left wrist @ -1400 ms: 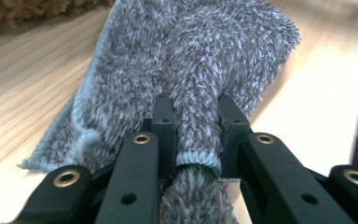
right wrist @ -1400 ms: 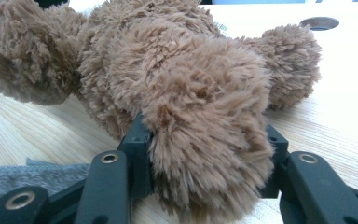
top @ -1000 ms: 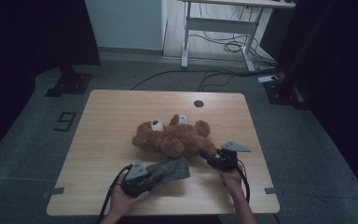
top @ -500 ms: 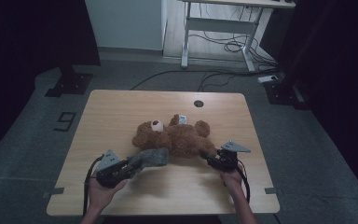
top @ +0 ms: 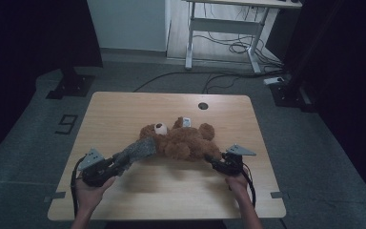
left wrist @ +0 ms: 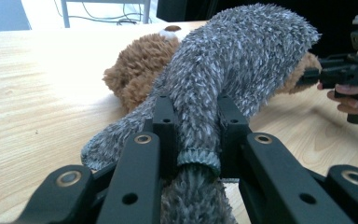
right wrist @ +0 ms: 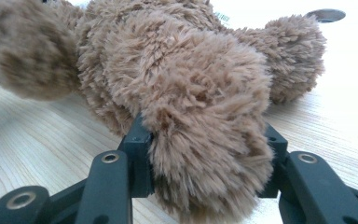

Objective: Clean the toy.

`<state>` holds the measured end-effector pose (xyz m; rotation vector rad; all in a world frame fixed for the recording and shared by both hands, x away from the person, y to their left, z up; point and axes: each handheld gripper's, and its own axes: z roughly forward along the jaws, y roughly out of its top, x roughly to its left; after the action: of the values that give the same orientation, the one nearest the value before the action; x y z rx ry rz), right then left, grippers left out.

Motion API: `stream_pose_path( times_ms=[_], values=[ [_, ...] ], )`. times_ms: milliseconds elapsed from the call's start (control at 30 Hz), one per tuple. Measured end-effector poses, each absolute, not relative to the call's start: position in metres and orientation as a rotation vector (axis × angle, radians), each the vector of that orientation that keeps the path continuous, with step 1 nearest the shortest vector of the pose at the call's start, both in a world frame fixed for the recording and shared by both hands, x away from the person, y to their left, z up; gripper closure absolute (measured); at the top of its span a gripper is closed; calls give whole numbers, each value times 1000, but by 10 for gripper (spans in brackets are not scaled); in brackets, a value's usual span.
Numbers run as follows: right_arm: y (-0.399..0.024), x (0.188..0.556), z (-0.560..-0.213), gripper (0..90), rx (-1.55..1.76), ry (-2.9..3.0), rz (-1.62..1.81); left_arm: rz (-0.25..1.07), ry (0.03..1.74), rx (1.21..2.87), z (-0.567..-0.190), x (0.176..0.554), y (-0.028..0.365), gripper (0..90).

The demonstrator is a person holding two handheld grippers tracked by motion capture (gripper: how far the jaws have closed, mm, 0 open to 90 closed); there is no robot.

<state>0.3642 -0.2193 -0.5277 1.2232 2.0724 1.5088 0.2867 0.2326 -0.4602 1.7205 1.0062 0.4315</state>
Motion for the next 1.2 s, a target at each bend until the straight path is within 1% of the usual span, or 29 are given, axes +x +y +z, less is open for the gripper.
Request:
stream_pose_path(
  times_ms=[200, 233, 367, 433, 500, 600, 633, 800, 967, 1100, 1200],
  values=[
    [-218, 364, -528, 528, 1227, 2074, 1506, 426, 972, 1736, -458, 293, 215, 739],
    [-218, 364, -528, 529, 1227, 2075, 1502, 440, 940, 1741, -455, 299, 199, 739],
    [-218, 364, -528, 529, 1232, 2070, 1504, 440, 909, 1761, -452, 320, 165, 738],
    [-218, 364, -528, 529, 1233, 2070, 1505, 442, 911, 1812, -456, 334, 146, 737],
    [-218, 364, -528, 529, 1231, 2070, 1506, 414, 933, 1857, -465, 349, 132, 735],
    [-218, 364, -527, 529, 1227, 2070, 1507, 388, 951, 1890, -475, 357, 122, 735],
    [-218, 364, -528, 529, 1230, 2073, 1509, 364, 960, 1922, -488, 362, 116, 735],
    [-220, 364, -528, 530, 1218, 2084, 1505, 349, 982, 1902, -496, 357, 131, 738],
    [-222, 365, -528, 531, 1214, 2088, 1506, 400, 1038, 1845, -493, 349, 168, 735],
    [-222, 366, -530, 532, 1213, 2094, 1509, 398, 1109, 1791, -504, 345, 198, 737],
    [-223, 366, -530, 531, 1210, 2097, 1510, 387, 1130, 1792, -510, 345, 208, 737]
  ],
)
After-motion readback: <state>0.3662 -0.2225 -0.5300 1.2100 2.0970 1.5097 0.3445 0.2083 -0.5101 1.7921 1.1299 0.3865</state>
